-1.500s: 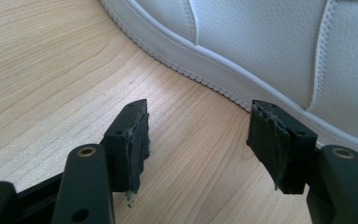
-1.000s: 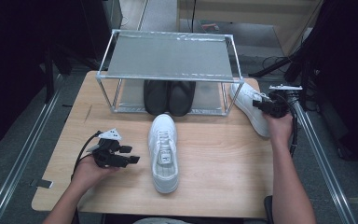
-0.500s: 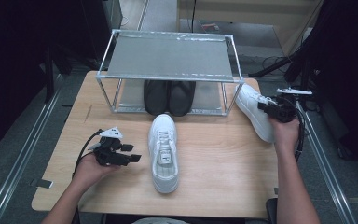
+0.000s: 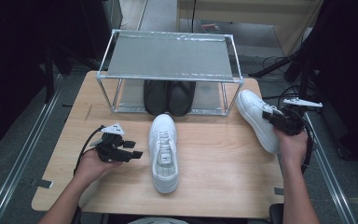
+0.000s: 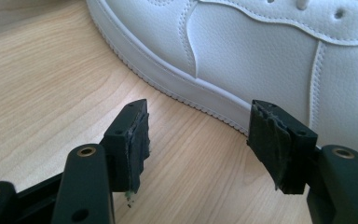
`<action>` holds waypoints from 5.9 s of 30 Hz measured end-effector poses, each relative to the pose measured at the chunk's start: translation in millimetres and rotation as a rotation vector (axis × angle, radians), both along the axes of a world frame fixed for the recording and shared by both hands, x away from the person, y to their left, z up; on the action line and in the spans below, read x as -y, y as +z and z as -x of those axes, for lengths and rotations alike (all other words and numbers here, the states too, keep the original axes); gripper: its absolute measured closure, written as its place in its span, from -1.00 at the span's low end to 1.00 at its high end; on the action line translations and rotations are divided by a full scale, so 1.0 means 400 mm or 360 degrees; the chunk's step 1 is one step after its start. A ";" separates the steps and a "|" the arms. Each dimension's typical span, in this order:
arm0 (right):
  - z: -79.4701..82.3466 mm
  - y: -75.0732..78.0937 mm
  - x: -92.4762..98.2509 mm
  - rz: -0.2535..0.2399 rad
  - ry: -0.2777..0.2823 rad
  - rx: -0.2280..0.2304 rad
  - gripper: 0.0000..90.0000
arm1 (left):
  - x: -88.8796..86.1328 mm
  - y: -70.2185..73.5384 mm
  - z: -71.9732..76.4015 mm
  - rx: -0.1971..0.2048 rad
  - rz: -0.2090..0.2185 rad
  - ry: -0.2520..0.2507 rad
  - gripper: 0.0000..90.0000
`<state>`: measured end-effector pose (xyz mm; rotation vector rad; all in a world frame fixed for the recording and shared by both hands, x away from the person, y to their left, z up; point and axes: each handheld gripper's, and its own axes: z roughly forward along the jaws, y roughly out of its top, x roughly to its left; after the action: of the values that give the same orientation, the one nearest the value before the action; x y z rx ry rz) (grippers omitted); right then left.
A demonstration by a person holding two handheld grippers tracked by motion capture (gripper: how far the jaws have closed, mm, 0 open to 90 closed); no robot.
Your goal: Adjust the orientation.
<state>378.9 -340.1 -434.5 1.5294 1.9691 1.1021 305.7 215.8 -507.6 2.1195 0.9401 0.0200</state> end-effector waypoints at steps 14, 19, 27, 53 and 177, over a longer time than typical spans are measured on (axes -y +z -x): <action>0.115 0.013 -0.010 -0.0003 0.0021 0.0011 0.79 | 0.002 0.004 -0.028 -0.0015 0.0012 0.0024 -0.13; 0.146 0.015 -0.017 0.0003 0.0037 0.0015 0.79 | 0.004 0.002 -0.033 -0.0022 0.0014 0.0014 -0.13; 0.184 0.021 -0.045 -0.0002 0.0114 0.0019 0.79 | 0.009 0.002 -0.035 -0.0018 0.0012 0.0005 -0.13; 0.202 0.011 -0.222 -0.0011 0.0476 -0.0026 0.78 | 0.013 0.001 -0.035 -0.0022 -0.0009 -0.0002 -0.13; 0.181 -0.074 -0.260 0.0009 0.0796 -0.0190 0.97 | 0.103 -0.010 -0.036 -0.0042 0.0039 -0.0138 0.86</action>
<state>306.4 -236.0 -463.9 1.1457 2.5181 1.2079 320.3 174.6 -511.7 2.1402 0.8586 -0.0631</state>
